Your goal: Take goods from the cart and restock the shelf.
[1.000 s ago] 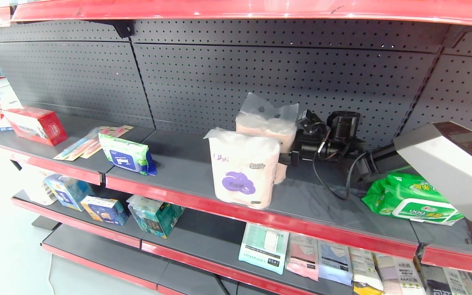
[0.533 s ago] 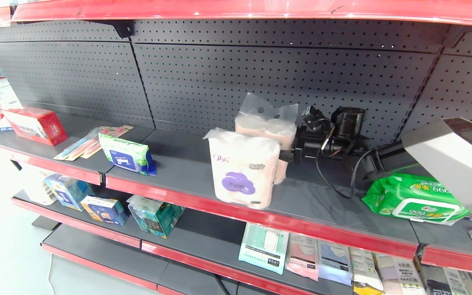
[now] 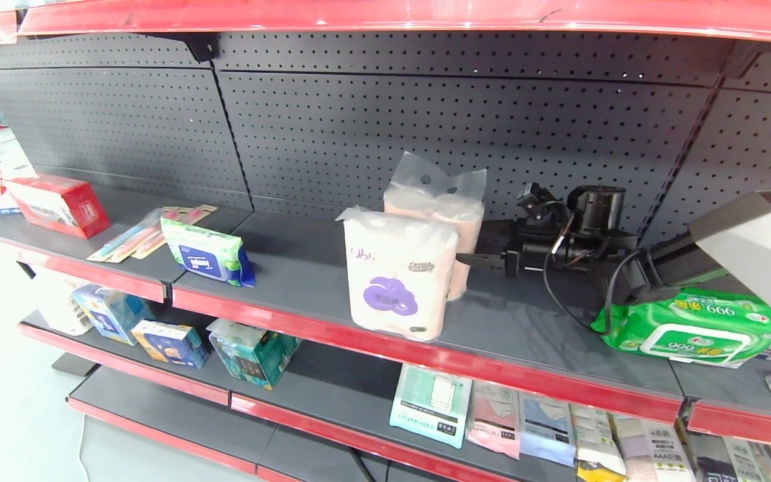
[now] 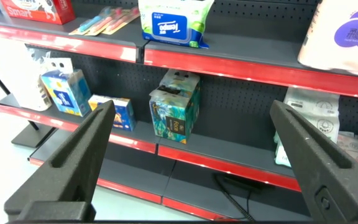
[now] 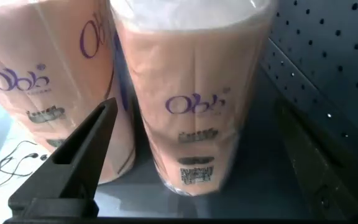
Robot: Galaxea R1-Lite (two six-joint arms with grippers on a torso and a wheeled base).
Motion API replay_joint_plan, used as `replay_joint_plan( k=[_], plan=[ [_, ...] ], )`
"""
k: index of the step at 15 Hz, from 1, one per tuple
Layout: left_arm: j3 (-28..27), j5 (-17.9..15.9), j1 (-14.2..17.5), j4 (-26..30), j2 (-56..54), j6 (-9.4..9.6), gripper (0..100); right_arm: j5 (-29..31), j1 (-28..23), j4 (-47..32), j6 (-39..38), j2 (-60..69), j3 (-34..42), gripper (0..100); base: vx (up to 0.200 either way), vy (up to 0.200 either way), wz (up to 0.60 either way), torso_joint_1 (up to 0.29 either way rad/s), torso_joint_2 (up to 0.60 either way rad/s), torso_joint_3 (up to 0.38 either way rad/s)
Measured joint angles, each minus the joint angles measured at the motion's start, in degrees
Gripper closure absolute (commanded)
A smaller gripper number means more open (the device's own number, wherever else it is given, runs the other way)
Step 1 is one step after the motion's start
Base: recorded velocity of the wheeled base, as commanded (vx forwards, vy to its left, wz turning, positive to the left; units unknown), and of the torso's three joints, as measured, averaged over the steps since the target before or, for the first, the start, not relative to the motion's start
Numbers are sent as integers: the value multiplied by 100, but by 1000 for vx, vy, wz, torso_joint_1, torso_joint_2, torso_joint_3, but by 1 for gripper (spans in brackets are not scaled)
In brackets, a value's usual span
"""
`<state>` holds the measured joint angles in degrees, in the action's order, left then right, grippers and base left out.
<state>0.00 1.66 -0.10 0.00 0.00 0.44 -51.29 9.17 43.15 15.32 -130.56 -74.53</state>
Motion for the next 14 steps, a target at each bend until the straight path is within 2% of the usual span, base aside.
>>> replay_joint_plan(
  k=[9,12,14],
  plan=[
    [0,-2,0,0,0,0,0,49,-402,-5,82,394,794,0,0,0,0,0,0,0],
    [0,0,0,0,0,0,0,530,-510,0,66,683,1111,0,0,0,0,0,0,0],
    [0,1,2,0,0,0,0,611,-558,1,35,928,1368,0,0,0,0,0,0,0]
  ],
)
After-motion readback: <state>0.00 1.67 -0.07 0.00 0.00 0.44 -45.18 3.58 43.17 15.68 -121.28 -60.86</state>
